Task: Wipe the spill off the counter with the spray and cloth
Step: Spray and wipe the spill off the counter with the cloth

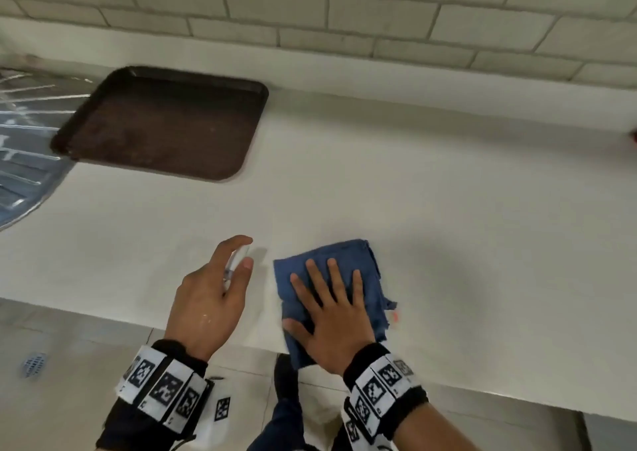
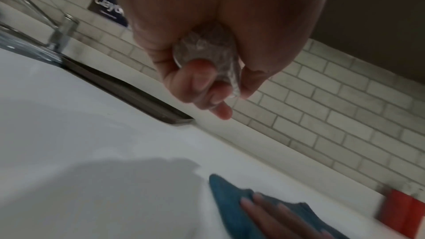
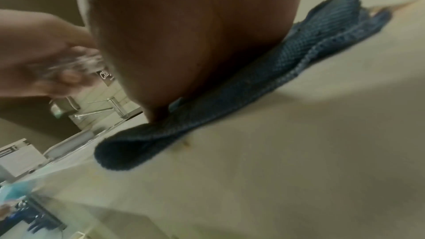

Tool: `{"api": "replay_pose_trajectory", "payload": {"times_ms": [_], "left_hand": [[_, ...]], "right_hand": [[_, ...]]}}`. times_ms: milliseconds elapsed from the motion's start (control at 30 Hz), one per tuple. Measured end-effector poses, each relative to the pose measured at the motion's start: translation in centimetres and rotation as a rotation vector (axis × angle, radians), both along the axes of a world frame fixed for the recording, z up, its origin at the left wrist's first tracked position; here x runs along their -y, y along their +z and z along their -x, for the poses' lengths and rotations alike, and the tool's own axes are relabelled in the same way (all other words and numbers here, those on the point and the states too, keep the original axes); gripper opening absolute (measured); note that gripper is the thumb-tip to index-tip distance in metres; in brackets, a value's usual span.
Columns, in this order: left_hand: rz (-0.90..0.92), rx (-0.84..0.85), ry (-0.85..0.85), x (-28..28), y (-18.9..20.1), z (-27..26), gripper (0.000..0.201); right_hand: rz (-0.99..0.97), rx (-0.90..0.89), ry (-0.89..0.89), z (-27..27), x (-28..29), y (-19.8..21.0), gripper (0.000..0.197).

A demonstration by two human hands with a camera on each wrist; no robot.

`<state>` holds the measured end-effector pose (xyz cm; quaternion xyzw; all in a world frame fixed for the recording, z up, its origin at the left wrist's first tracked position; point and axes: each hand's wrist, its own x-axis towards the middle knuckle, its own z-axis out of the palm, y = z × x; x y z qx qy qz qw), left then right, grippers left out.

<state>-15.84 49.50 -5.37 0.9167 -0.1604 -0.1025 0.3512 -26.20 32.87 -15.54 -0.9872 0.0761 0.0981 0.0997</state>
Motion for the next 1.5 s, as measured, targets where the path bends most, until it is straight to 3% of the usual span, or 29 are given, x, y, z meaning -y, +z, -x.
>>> {"api": "replay_pose_trajectory", "payload": {"times_ms": [133, 333, 433, 500, 567, 700, 833, 967, 1133, 1333, 1500], "left_hand": [[-0.008, 0.005, -0.108, 4.2, 0.6, 2.3, 0.029], [-0.032, -0.016, -0.305, 12.3, 0.1, 7.3, 0.029], [-0.023, -0.026, -0.409, 16.5, 0.0, 10.0, 0.030], [-0.012, -0.024, -0.466, 19.0, 0.2, 11.7, 0.031], [-0.013, -0.014, -0.512, 21.2, 0.3, 12.8, 0.031], [-0.006, -0.005, -0.559, 25.1, 0.8, 14.0, 0.034], [-0.019, 0.040, -0.568, 28.0, 2.0, 12.9, 0.036], [-0.029, 0.093, -0.528, 31.0, 2.7, 9.1, 0.030], [-0.032, 0.158, -0.526, 36.0, 3.0, 3.4, 0.019], [-0.083, 0.193, -0.607, 41.3, 2.2, -2.9, 0.022], [-0.108, 0.196, -0.579, 42.4, 1.3, -7.9, 0.021]], "right_hand": [[-0.031, 0.009, -0.081, 9.2, 2.9, 0.4, 0.071], [0.010, -0.054, -0.491, 20.9, 17.2, 0.2, 0.073], [0.023, -0.095, -0.723, 24.4, 24.1, 0.3, 0.077], [0.003, -0.098, -0.796, 24.5, 25.3, 0.1, 0.079], [-0.020, -0.091, -0.788, 23.6, 23.5, 0.3, 0.079], [0.005, -0.035, -0.535, 24.8, 19.5, -0.1, 0.070], [-0.013, -0.046, -0.552, 26.4, 23.8, -0.2, 0.072], [-0.034, -0.118, -0.707, 25.0, 31.0, 0.1, 0.083], [-0.119, -0.197, -0.812, 20.1, 36.0, 1.2, 0.078], [-0.139, -0.216, -0.858, 13.7, 41.0, 1.8, 0.076], [-0.126, -0.242, -0.839, 6.7, 43.3, 2.1, 0.077]]}}
